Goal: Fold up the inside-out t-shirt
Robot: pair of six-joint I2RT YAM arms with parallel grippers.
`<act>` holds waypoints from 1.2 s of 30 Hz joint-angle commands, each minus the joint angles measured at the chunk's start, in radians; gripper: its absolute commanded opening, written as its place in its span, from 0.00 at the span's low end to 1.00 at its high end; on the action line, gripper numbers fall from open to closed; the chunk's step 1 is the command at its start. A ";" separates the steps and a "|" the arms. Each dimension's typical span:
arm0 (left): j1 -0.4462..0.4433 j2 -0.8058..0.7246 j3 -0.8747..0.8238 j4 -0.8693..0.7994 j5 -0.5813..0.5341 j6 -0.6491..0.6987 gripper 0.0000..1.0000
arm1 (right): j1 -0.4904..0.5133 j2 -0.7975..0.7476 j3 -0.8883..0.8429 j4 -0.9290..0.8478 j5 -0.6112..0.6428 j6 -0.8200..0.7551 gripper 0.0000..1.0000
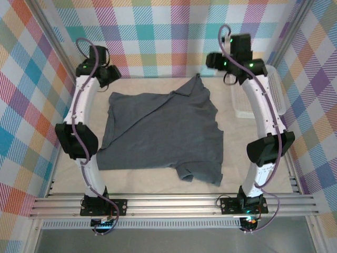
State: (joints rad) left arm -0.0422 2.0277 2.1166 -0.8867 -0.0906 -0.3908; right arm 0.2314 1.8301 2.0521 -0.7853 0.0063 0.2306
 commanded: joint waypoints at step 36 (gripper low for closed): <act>0.194 0.597 0.436 0.068 0.245 -0.047 0.00 | 0.006 0.286 -0.417 0.047 0.015 0.315 0.41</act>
State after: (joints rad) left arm 0.1360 2.6637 2.5050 -0.8371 0.1490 -0.4236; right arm 0.2363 2.0739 1.6005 -0.6910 -0.0288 0.5198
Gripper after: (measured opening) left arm 0.055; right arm 0.418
